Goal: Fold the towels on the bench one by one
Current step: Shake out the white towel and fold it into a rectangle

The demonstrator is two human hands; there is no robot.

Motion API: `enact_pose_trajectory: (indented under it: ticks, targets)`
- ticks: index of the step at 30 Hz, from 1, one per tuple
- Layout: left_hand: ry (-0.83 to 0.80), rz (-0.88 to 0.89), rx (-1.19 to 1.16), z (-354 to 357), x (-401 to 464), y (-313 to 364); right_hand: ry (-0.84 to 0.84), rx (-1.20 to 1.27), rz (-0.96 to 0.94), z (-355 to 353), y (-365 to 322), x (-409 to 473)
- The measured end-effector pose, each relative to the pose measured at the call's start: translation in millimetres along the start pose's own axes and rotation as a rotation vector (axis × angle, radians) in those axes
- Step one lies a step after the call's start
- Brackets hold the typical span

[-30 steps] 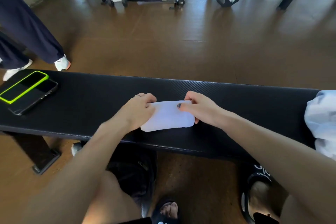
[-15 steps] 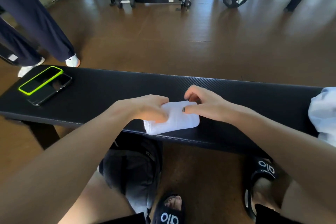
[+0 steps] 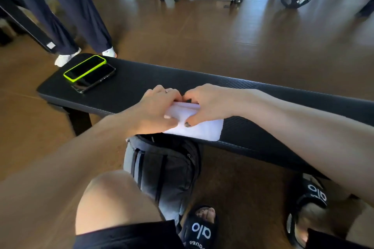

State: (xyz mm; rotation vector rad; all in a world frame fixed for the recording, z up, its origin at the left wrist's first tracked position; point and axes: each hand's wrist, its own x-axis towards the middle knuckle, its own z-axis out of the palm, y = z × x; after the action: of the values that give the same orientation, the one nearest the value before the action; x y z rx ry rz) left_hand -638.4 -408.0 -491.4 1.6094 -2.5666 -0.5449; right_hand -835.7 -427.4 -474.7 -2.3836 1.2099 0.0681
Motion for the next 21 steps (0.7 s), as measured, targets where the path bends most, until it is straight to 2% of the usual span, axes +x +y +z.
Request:
enact_pose_trajectory:
  ticks: [3, 4, 7, 10, 17, 19, 21]
  targets:
    - [0.271, -0.096, -0.097, 14.2, -27.6, -30.3, 0.024, -0.023, 0.037, 14.5, 1.9, 0.6]
    - [0.287, -0.123, -0.111, 20.3, -35.9, -41.2, 0.04, 0.0, 0.061, 19.0, 2.3, 0.1]
    - [0.09, -0.145, -0.07, 39.5, -56.4, -65.8, 0.156, 0.09, 0.114, 34.1, -6.8, 4.5]
    - [-0.108, -0.132, 0.066, 53.4, -67.7, -74.8, 0.275, 0.237, 0.139, 52.9, -28.8, 15.6]
    - [-0.096, -0.22, 0.046, 59.2, -106.0, -88.2, 0.466, 0.185, 0.06, 112.8, -88.0, 49.3]
    - [-0.113, -0.263, 0.036, 59.9, -114.3, -91.2, 0.448, 0.153, 0.07, 133.8, -98.2, 61.3]
    - [-0.135, -0.287, 0.077, 60.8, -118.1, -94.3, 0.328, 0.103, 0.128, 159.9, -103.3, 70.9]
